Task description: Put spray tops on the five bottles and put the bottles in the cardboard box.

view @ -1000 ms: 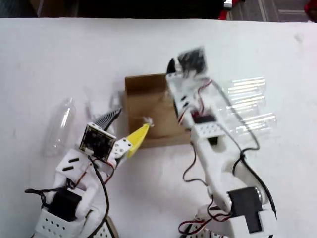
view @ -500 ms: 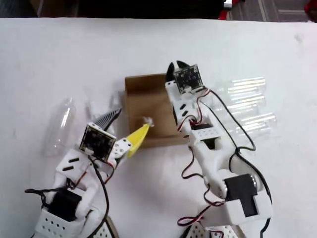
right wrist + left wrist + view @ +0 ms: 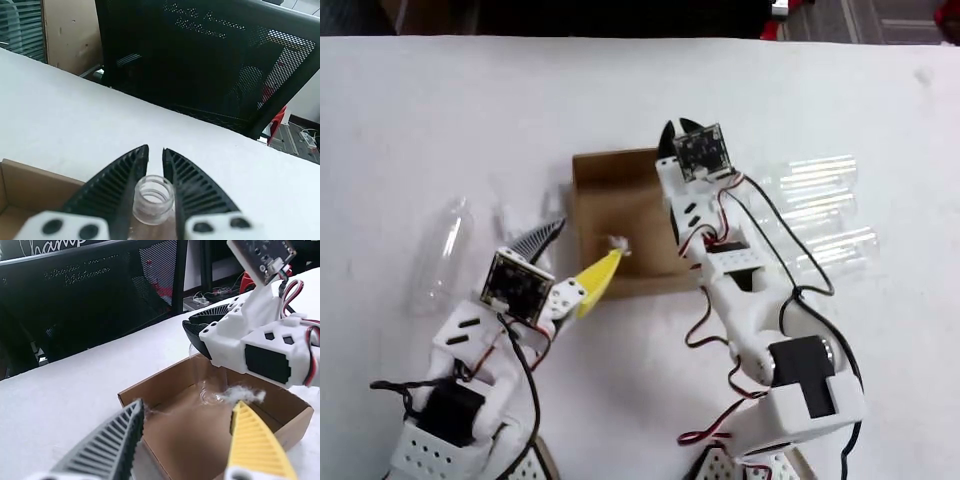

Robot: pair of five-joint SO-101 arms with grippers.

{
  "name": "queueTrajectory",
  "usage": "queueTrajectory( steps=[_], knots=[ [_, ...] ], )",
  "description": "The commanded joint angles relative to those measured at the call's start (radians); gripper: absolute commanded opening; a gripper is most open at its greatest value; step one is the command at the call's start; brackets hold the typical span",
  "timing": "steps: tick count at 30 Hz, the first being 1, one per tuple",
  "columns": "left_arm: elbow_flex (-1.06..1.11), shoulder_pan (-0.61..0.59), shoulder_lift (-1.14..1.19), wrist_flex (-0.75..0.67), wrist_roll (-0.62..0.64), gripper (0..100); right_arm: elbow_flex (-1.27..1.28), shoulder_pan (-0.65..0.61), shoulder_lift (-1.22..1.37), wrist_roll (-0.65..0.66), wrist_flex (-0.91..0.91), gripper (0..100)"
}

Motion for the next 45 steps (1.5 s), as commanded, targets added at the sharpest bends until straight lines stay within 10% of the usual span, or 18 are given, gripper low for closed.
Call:
queueTrajectory(
  steps=[1, 13, 45],
  knots=[
    [-0.008, 0.008, -0.013, -0.021, -0.014, 26, -0.032, 0.018, -0.027, 0.015, -0.047, 1.5],
    [-0.008, 0.010, -0.013, -0.020, -0.014, 26, -0.034, 0.033, 0.131, 0.017, -0.338, 1.5],
    [-0.008, 0.010, -0.013, -0.021, -0.014, 26, -0.006, 0.004, 0.073, 0.009, -0.272, 13.0]
  ],
)
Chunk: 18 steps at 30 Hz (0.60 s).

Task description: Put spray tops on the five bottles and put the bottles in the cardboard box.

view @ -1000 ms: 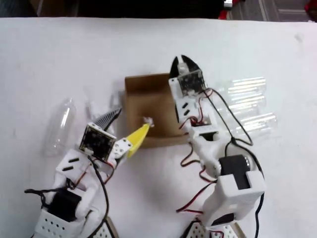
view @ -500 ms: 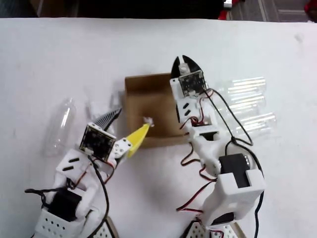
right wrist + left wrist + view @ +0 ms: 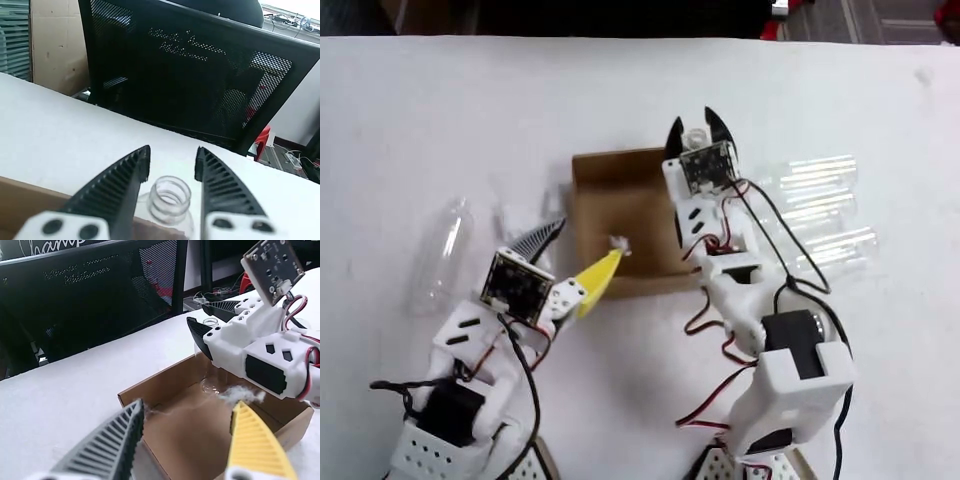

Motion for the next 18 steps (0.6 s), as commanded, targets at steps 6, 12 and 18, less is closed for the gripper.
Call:
queueTrajectory(
  steps=[6, 12, 18],
  knots=[
    [-0.008, 0.012, -0.013, -0.021, -0.014, 26, 0.118, -0.041, -0.387, 0.002, 0.143, 12.8],
    [-0.008, 0.012, -0.013, -0.020, -0.014, 26, 0.046, 0.044, -0.766, -0.232, 0.746, 12.7],
    [0.005, 0.012, -0.013, -0.026, -0.014, 26, -0.078, 0.280, -1.021, -0.356, 1.260, 12.7]
  ],
)
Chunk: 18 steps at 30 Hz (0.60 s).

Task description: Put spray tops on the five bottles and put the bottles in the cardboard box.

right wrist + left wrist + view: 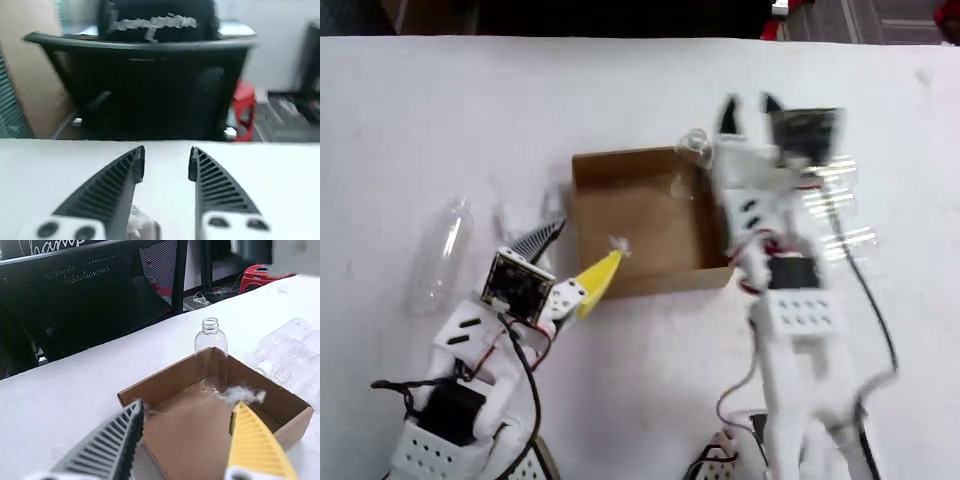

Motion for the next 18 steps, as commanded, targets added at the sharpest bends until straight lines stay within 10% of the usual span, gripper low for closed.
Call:
queueTrajectory(
  steps=[1, 13, 18],
  knots=[
    [-0.005, 0.012, -0.013, -0.026, -0.014, 26, -0.097, 0.191, -0.177, -0.046, 0.363, 12.7],
    [-0.006, 0.002, -0.013, -0.026, -0.014, 26, -0.089, 0.383, -0.045, 0.631, 0.782, 12.7],
    [-0.003, 0.002, -0.013, -0.026, -0.014, 26, -0.009, 0.381, -0.042, 0.689, 0.934, 12.7]
  ],
)
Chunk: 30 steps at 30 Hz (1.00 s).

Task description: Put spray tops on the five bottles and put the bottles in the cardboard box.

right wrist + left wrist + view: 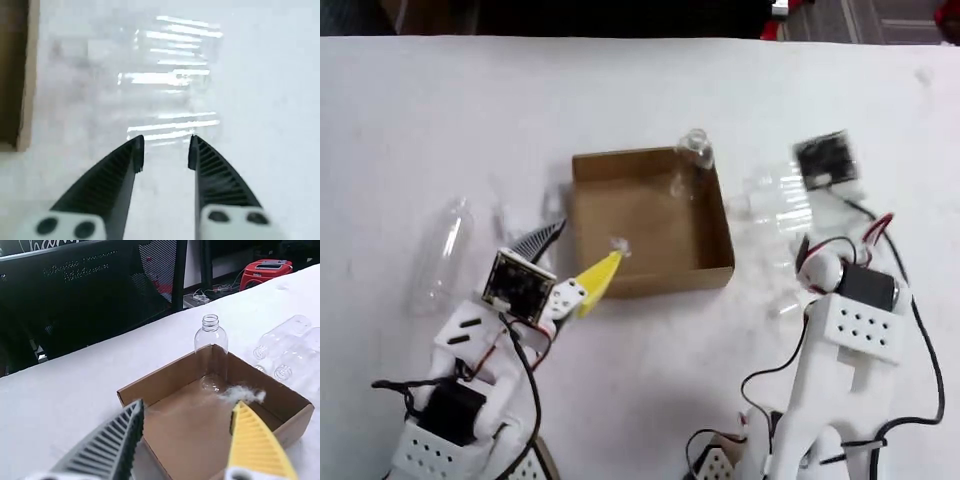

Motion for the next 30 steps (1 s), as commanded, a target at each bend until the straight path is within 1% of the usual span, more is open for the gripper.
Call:
queueTrajectory(
  steps=[1, 4, 6, 8, 9, 11, 13, 16, 19, 23, 26, 28, 30],
  knots=[
    [-0.005, 0.002, -0.013, -0.026, -0.014, 26, 0.058, 0.015, 0.001, 0.003, 0.085, 12.7],
    [-0.011, -0.004, -0.010, -0.020, -0.014, 26, 0.138, 0.015, 0.001, -0.126, 0.028, 12.6],
    [-0.023, -0.030, -0.008, -0.018, -0.014, 26, 0.204, 0.007, 0.001, -0.241, -0.036, 12.6],
    [-0.052, -0.073, -0.007, -0.014, -0.014, 26, 0.285, -0.015, 0.001, -0.321, -0.117, 12.6],
    [-0.077, -0.099, -0.007, 0.005, -0.014, 26, 0.327, -0.028, 0.001, -0.325, -0.166, 12.6],
    [-0.160, -0.150, -0.007, 0.078, -0.017, 26, 0.396, -0.031, 0.002, -0.284, -0.260, 12.6],
    [-0.287, -0.205, -0.001, 0.178, -0.077, 26, 0.448, -0.033, 0.002, -0.241, -0.334, 12.6],
    [-0.503, -0.272, 0.091, 0.325, -0.155, 26, 0.470, -0.041, 0.002, -0.224, -0.355, 12.6],
    [-0.721, -0.360, 0.288, 0.470, -0.235, 26, 0.470, -0.041, 0.002, -0.224, -0.355, 12.6],
    [-1.013, -0.530, 0.595, 0.701, -0.344, 26, 0.473, -0.039, 0.002, -0.218, -0.354, 12.6],
    [-1.172, -0.630, 0.809, 0.862, -0.451, 26, 0.474, -0.039, 0.002, -0.218, -0.355, 12.6],
    [-1.227, -0.673, 0.935, 0.919, -0.508, 26, 0.474, -0.039, 0.002, -0.218, -0.355, 12.6],
    [-1.257, -0.694, 1.052, 0.921, -0.534, 26, 0.474, -0.041, 0.002, -0.218, -0.355, 12.6]
  ],
)
